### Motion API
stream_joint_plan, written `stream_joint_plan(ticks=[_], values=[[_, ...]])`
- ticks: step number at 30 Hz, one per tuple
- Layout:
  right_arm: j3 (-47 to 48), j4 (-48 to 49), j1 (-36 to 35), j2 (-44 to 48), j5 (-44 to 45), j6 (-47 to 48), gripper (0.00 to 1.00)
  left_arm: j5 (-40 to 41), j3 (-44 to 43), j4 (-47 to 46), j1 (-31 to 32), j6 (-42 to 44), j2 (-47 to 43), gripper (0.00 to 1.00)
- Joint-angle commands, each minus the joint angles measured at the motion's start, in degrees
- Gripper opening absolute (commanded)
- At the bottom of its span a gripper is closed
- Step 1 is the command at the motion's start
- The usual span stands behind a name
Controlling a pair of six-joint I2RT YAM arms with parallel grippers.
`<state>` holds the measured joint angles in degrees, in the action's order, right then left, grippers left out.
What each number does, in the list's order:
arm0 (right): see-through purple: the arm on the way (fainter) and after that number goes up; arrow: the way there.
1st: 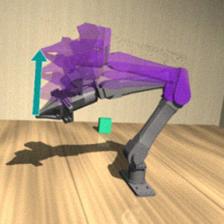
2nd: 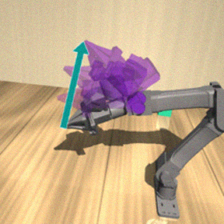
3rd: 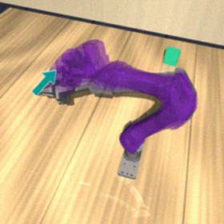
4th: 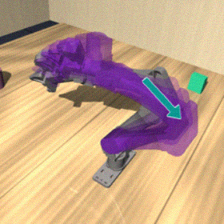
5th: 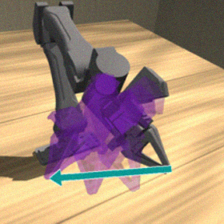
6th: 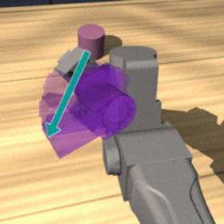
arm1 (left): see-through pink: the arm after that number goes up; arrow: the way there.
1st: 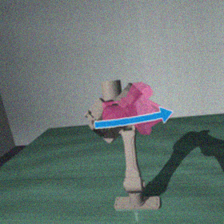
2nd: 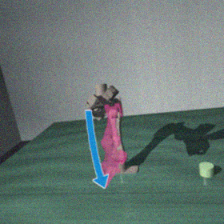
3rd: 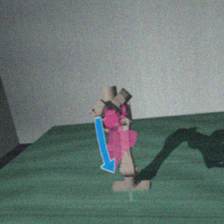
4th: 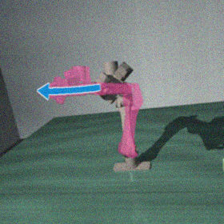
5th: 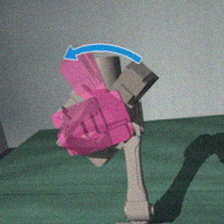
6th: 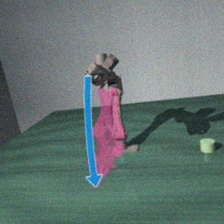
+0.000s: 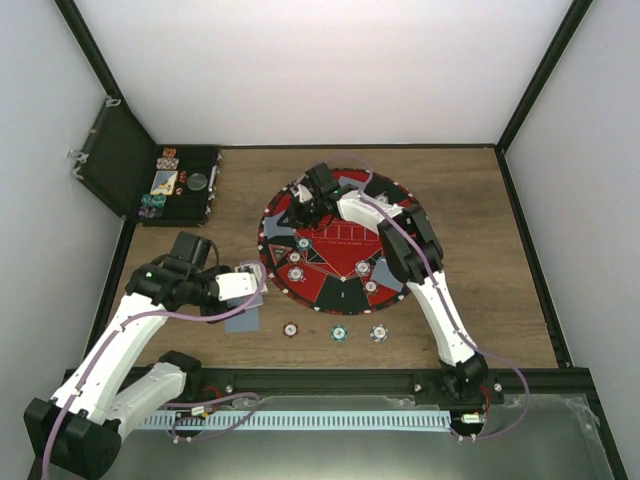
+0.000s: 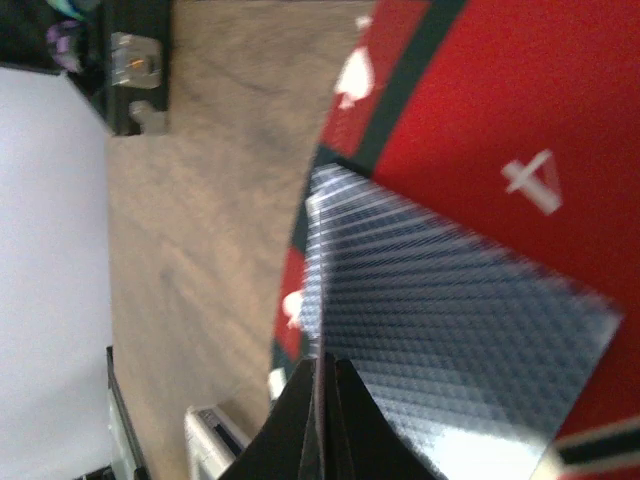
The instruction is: Distribute texas hold em gaming equipment
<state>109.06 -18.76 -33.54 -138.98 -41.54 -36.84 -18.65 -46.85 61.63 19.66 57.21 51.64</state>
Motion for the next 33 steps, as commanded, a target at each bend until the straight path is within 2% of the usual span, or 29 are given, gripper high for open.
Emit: stream_joint_plan(ticks=[1,8,12,20,23,27,29,33], values=[[8.30,-6.72,0.36,-4.88,0.78,1.89,0.02,-0.56,-2.46,0.69,0.02,0.37,-0.25,0.04],[5.42,-10.66,1.28,0.88,6.34,6.03,0.21,-2.08,-3.48,0.25,0.03,-0.79,0.25,0.04],[5.13,-13.14,1.72,4.08,9.20,8.88,0.40,-2.44,-3.64,0.34,0.03,-1.01,0.40,0.04],[3.44,-17.76,1.73,11.01,16.18,11.68,0.51,-2.35,-3.45,0.08,0.02,-1.41,0.02,0.04],[-3.29,-13.56,1.68,17.48,15.97,11.19,0.57,-2.50,-3.55,0.07,-0.02,-1.62,0.18,0.04],[-16.78,-4.94,1.11,27.43,10.09,7.53,0.59,-2.87,-3.53,-0.38,0.02,-1.96,0.57,0.04],[-24.12,0.47,-0.33,31.87,6.40,4.82,0.60,-2.93,-3.29,-0.74,0.02,-2.01,0.59,0.04],[-35.64,8.55,-5.23,38.10,1.52,-0.41,0.70,-2.97,-3.08,-1.15,0.03,-2.09,0.88,0.04]])
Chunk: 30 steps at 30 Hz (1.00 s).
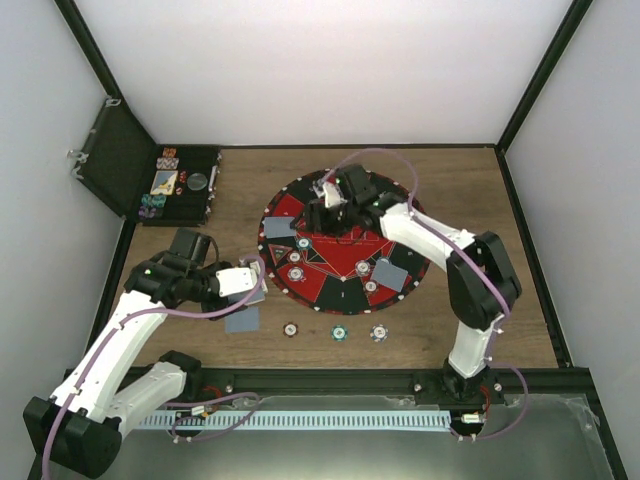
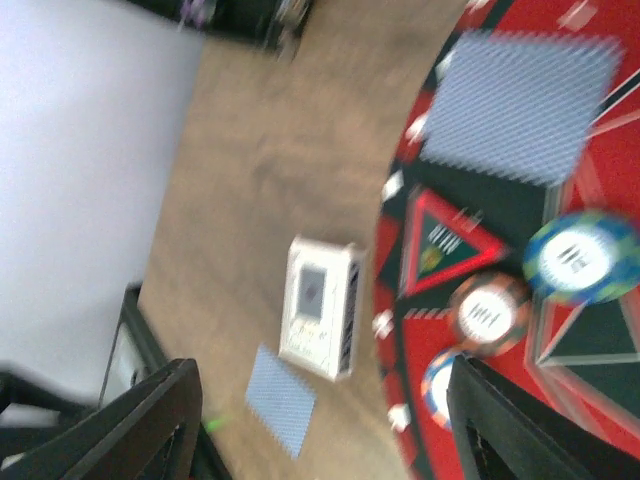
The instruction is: Distribute texas hold em gaming equipment
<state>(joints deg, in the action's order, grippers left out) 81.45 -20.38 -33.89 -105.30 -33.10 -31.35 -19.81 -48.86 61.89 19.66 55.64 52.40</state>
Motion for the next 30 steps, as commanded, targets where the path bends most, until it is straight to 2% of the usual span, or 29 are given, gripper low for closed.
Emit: stream_joint_plan(ticks=[1,5,9,17,21,26,30], values=[[-10.12,12.41,-6.21,5.56,-7.88,-7.32,0.73,-1.83,-1.10,-1.51,0.03,-0.55,0.15,0.04],[-16.44,19.52,-10.96,8.24,-9.39,-12.53,0.77,-1.56,-1.21,-1.99,0.01,-0.70,0.08,0.04],[-18.95,24.60,-14.95,8.41,-10.04,-15.73,0.77,-1.46,-0.98,-2.21,0.02,-0.70,-0.19,0.05],[-21.08,30.37,-17.17,6.69,-11.95,-18.70,0.76,-1.54,-0.95,-2.12,0.01,-0.79,-0.01,0.05],[-20.78,28.79,-17.18,6.90,-11.29,-18.13,0.76,-1.46,-0.93,-1.98,0.03,-0.56,0.11,0.05],[-19.66,21.27,-16.82,7.78,-7.26,-14.91,0.75,-1.46,-1.16,-1.86,0.03,-0.40,0.07,0.05],[-22.46,17.60,-15.20,10.75,-3.47,-14.29,0.75,-1.48,-1.32,-1.61,0.03,-0.35,-0.10,0.05]])
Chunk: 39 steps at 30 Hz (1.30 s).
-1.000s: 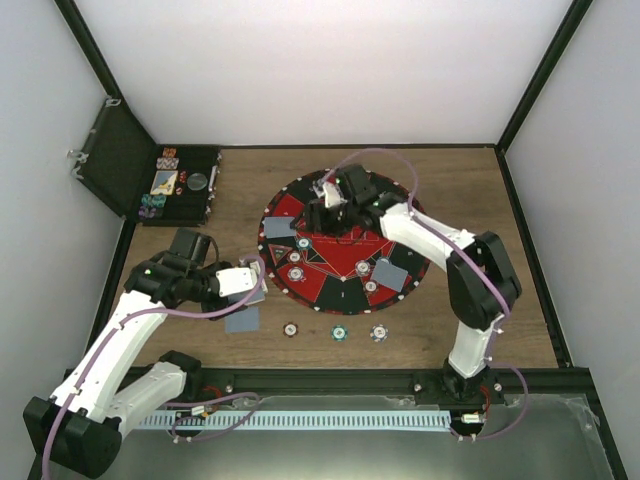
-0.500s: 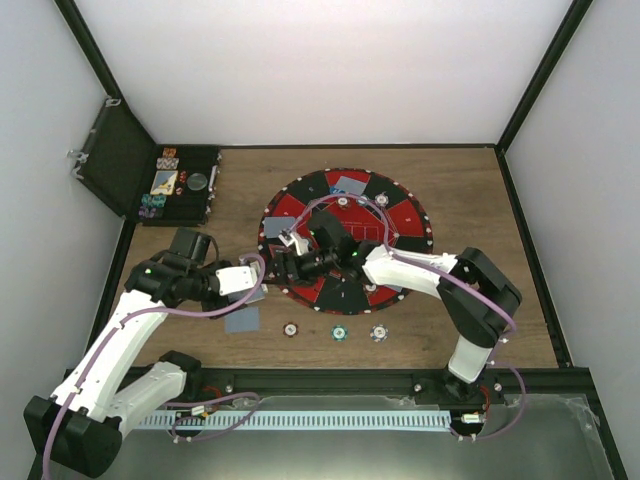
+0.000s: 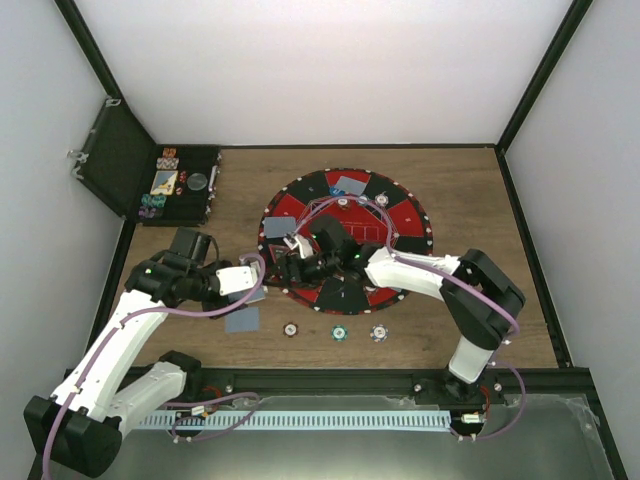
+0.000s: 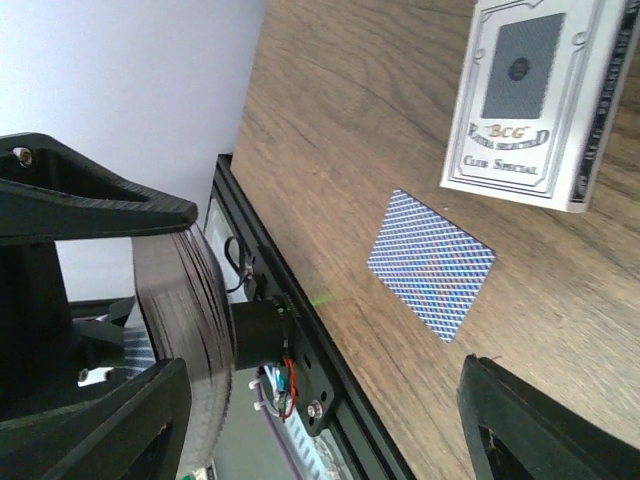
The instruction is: Distribute texas hold em gaming equipment
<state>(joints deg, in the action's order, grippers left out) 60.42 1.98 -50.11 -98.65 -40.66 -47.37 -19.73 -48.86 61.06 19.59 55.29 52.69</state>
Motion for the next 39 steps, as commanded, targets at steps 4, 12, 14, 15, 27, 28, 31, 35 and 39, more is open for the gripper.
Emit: stream_joint_plan(ticks=[4,12,14,15,27,28,31,35,39], values=[[-4.04,-3.79,2.03,7.63,4.69,0.83,0.75,-1.54,-1.32,-0.68,0.10,0.21,-0.49,0.05],[-0.48,2.68,-1.21,5.23,-1.02,-3.02,0.75,-1.72,-1.73,-0.68,0.08,-0.02,-0.03,0.05],[0.46,4.30,-2.31,3.36,-2.54,-4.06,0.75,-1.72,-1.69,-0.68,0.08,-0.07,-0.04,0.05],[0.81,5.41,-2.76,2.31,-3.17,-4.58,0.75,-1.72,-1.71,-0.72,0.09,-0.06,-0.09,0.05],[7.87,15.32,-5.15,-9.07,-8.78,-10.78,0.74,-1.46,-1.77,-0.59,0.09,0.31,0.13,0.04],[8.94,15.04,-5.24,-10.22,-9.05,-10.88,0.74,-1.41,-1.82,-0.65,0.14,0.31,0.14,0.05],[11.12,13.46,-5.13,-12.52,-9.30,-10.63,0.72,-1.20,-1.84,-0.55,0.10,0.40,0.05,0.05],[9.61,11.63,-4.16,-12.60,-9.26,-9.56,0.68,-0.82,-1.83,-0.34,0.09,0.80,-0.21,0.04],[3.85,13.28,-2.34,-9.73,-9.25,-9.38,0.65,-0.97,-1.47,-0.33,0.09,1.07,-0.35,0.04]])
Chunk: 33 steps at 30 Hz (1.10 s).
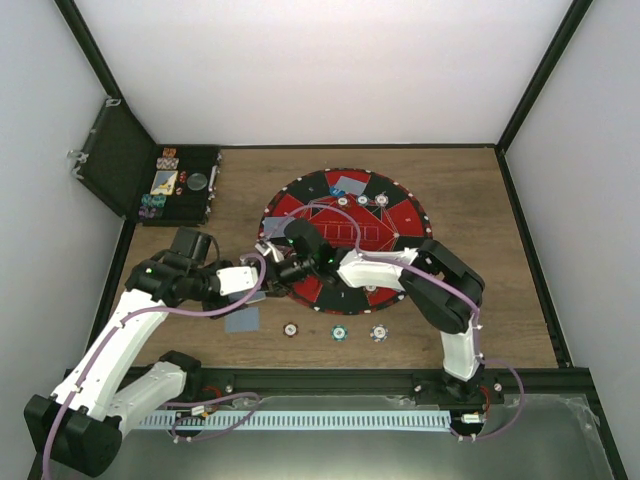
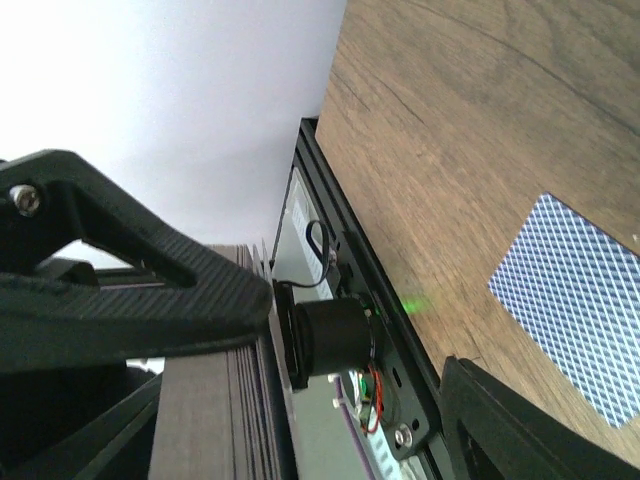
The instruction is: Distribute texas hold em gaming equipment
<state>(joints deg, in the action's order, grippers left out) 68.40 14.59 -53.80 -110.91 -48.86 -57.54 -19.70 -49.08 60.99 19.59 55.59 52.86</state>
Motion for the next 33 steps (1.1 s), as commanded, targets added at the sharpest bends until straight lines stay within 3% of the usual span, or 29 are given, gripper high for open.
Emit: stream_joint_plan(ticks=[1,3,8,14,19,33], values=[[-5.31,0.85,1.78,3.21,-1.07,0.99,0.64,-1.08,-1.23,-0.26,0.09,0.75,-0.48,0.04],[-7.14,0.68,2.59,4.35,-1.20,1.76,0.61,-1.21,-1.13,-0.45,0.09,0.77,-0.39,0.04],[-9.38,-0.53,4.11,6.52,-0.94,2.72,0.41,-1.20,-1.26,-0.61,0.11,0.71,-0.13,0.04],[-9.12,-3.33,4.52,9.41,0.35,4.20,0.28,-1.10,-0.74,-0.61,0.05,0.73,-0.39,0.04],[-9.38,-6.38,5.01,12.12,1.76,5.50,0.04,-1.12,-0.53,-0.78,0.05,0.92,-0.39,0.04],[-11.74,-11.35,11.78,18.60,0.83,8.80,0.01,-1.15,-0.31,-0.84,0.05,1.07,-0.30,0.04]])
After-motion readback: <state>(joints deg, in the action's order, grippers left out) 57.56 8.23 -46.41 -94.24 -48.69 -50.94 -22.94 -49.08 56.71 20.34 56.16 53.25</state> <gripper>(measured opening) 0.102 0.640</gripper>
